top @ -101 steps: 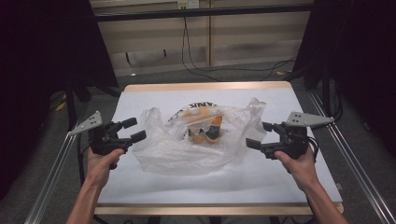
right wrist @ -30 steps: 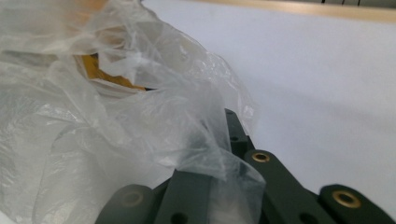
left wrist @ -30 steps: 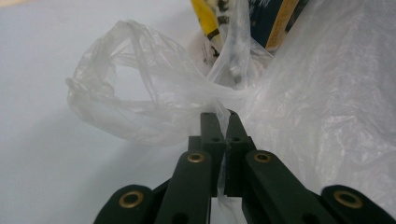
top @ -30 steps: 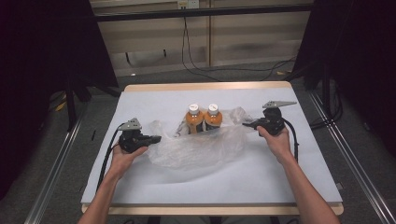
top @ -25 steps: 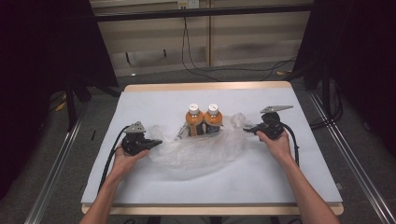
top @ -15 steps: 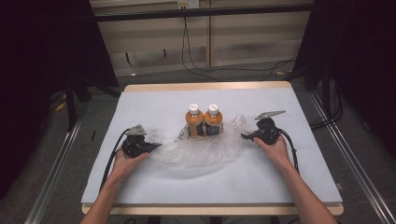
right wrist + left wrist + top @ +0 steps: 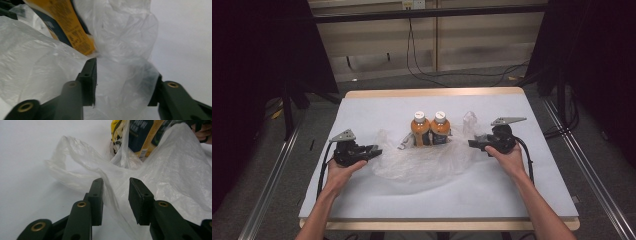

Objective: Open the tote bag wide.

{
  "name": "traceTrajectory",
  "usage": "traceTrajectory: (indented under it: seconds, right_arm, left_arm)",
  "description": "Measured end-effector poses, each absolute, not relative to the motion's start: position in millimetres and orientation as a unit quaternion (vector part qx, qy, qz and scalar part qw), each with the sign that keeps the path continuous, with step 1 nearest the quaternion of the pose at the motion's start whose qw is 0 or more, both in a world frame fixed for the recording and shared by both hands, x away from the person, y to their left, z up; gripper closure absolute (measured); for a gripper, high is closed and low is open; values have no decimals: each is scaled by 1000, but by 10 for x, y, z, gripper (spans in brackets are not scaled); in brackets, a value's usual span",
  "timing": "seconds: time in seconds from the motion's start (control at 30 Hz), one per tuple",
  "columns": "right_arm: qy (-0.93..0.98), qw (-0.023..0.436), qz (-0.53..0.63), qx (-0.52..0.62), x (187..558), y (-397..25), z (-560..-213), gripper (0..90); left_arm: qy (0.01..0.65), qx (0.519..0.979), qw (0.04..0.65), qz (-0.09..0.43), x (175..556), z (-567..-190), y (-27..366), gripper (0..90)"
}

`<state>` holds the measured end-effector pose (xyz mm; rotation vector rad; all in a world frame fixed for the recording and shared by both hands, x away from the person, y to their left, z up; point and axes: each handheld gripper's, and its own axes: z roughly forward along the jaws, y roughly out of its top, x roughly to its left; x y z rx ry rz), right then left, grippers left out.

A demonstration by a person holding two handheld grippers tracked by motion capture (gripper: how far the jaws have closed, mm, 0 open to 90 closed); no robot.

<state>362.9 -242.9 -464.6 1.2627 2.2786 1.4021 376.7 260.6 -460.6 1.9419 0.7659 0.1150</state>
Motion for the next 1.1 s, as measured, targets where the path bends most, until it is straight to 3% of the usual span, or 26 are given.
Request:
traceTrajectory:
  seconds: [0.1, 0.27, 0.6, 0.63, 0.77, 0.83, 0.87, 0.93, 1.07, 1.1]
  right_arm:
    - [758, 100, 493, 416, 3555, -2450, -4509, 435]
    - [749, 111, 509, 410, 3497, -2476, -4345, 397]
    - [743, 129, 534, 381, 3446, -2419, -3868, 375]
    - [743, 132, 539, 376, 3489, -2368, -3757, 396]
    - [741, 136, 546, 366, 3554, -2281, -3652, 442]
    - [750, 136, 543, 353, 3626, -2180, -3604, 516]
    - [753, 133, 542, 349, 3653, -2139, -3598, 606]
    - [760, 133, 538, 339, 3698, -2046, -3595, 635]
    - [774, 115, 527, 332, 3789, -1897, -3670, 800]
    - [774, 115, 527, 332, 3789, -1897, -3670, 800]
  left_arm:
    - [320, 791, 518, 60, 3698, -4496, 2660, 511]
    - [311, 783, 535, 71, 3637, -4320, 2681, 492]
    - [257, 803, 534, 59, 3755, -4082, 2253, 642]
    - [252, 807, 530, 57, 3777, -4081, 2195, 693]
    - [243, 814, 525, 41, 3867, -4115, 2019, 747]
    - [243, 818, 520, 34, 3922, -4158, 1957, 787]
    - [244, 821, 515, 33, 3937, -4175, 1939, 805]
    - [243, 828, 505, 32, 3960, -4204, 1896, 817]
    - [240, 846, 475, 27, 3968, -4285, 1784, 829]
    - [240, 846, 475, 27, 3968, -4285, 1784, 829]
